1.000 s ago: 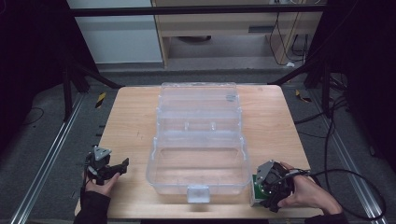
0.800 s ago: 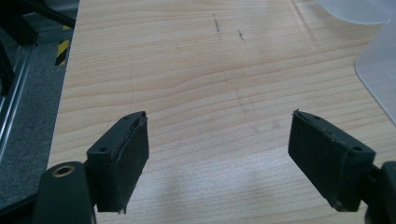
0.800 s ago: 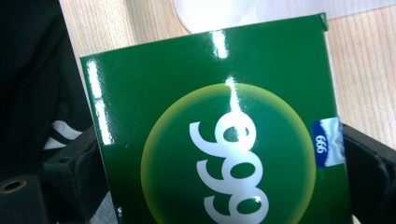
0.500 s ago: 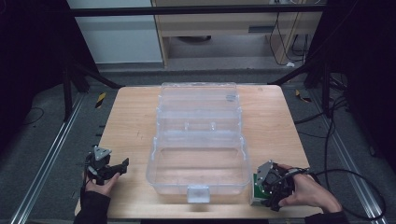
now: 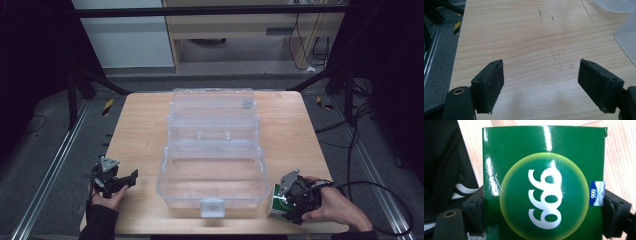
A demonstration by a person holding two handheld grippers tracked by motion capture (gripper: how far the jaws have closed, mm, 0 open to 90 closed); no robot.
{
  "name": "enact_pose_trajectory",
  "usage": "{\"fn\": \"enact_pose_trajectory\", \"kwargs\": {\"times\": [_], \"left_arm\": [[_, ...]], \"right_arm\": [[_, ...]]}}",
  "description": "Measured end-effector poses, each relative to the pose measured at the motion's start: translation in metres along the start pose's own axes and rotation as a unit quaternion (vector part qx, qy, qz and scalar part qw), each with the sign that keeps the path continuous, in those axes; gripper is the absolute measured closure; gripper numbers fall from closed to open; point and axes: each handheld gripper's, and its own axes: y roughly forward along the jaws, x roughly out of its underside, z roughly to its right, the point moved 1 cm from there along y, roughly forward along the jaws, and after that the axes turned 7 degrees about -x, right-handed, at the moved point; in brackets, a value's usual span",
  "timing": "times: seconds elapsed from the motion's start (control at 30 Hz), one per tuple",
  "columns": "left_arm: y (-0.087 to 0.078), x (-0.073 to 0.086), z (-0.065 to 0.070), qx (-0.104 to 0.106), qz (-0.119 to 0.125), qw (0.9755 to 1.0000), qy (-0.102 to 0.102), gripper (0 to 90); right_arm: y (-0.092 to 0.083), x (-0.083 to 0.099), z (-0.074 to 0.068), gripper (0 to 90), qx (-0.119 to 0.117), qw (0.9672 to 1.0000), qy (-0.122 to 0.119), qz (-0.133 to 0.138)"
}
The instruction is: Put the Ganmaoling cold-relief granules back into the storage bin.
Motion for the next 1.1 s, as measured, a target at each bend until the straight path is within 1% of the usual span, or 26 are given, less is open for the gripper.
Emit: {"fn": "enact_pose_trajectory", "kwargs": {"times": [0.1, 0.17, 0.2, 0.27, 0.3, 0.33, 0.4, 0.47, 0.5, 0.57, 0.67, 0.77, 0.83, 0.97, 1.1], "left_arm": [[0.0, 0.0, 0.0, 0.0, 0.0, 1.0, 0.0, 20.3], [0.0, 0.0, 0.0, 0.0, 0.0, 1.0, 0.0, 20.4], [0.0, 0.0, 0.0, 0.0, 0.0, 1.0, 0.0, 20.4], [0.0, 0.0, 0.0, 0.0, 0.0, 1.0, 0.0, 20.4], [0.0, 0.0, 0.0, 0.0, 0.0, 1.0, 0.0, 20.4], [0.0, 0.0, 0.0, 0.0, 0.0, 1.0, 0.0, 20.5], [0.0, 0.0, 0.0, 0.0, -0.001, 1.0, 0.0, 20.4], [0.0, 0.0, 0.0, 0.0, 0.0, 1.0, 0.0, 20.5], [0.0, 0.0, 0.0, 0.0, 0.0, 1.0, 0.0, 20.5], [0.0, 0.0, 0.0, 0.0, -0.001, 1.0, 0.0, 20.5], [0.0, 0.0, 0.0, 0.0, -0.001, 1.0, 0.0, 20.5], [0.0, 0.0, 0.0, 0.0, -0.002, 1.0, 0.0, 20.5], [0.001, 0.0, 0.0, 0.0, -0.003, 1.0, 0.001, 20.5], [0.001, 0.0, 0.0, 0.0, -0.003, 1.0, 0.001, 20.5], [0.001, 0.0, 0.0, 0.0, -0.003, 1.0, 0.001, 20.5]], "right_arm": [[-0.005, 0.001, -0.001, 16.0, 0.0, 1.0, 0.004, 0.003], [-0.013, 0.002, -0.002, 16.0, 0.005, 0.9999, 0.01, 0.011], [-0.016, 0.002, -0.001, 16.0, 0.007, 0.9998, 0.004, 0.018], [-0.022, 0.002, -0.001, 16.0, 0.013, 0.9995, 0.014, 0.024], [-0.022, 0.002, -0.001, 16.0, 0.013, 0.9995, 0.014, 0.024], [-0.029, 0.003, 0.0, 16.0, 0.022, 0.999, 0.014, 0.036], [-0.034, 0.003, 0.001, 16.0, 0.027, 0.9987, 0.02, 0.039], [-0.039, 0.003, 0.002, 16.1, 0.03, 0.9985, 0.016, 0.042], [-0.042, 0.003, 0.001, 16.0, 0.032, 0.9984, 0.02, 0.043], [-0.047, 0.002, 0.002, 16.0, 0.036, 0.9983, 0.016, 0.044], [-0.054, 0.0, 0.001, 16.1, 0.041, 0.9978, 0.021, 0.047], [-0.061, -0.003, 0.002, 16.0, 0.044, 0.9976, 0.017, 0.05], [-0.066, -0.006, 0.002, 16.1, 0.047, 0.9975, 0.015, 0.051], [-0.079, -0.012, 0.003, 16.0, 0.054, 0.9965, 0.013, 0.062], [-0.093, -0.02, 0.003, 16.1, 0.062, 0.9956, 0.005, 0.07]]}}
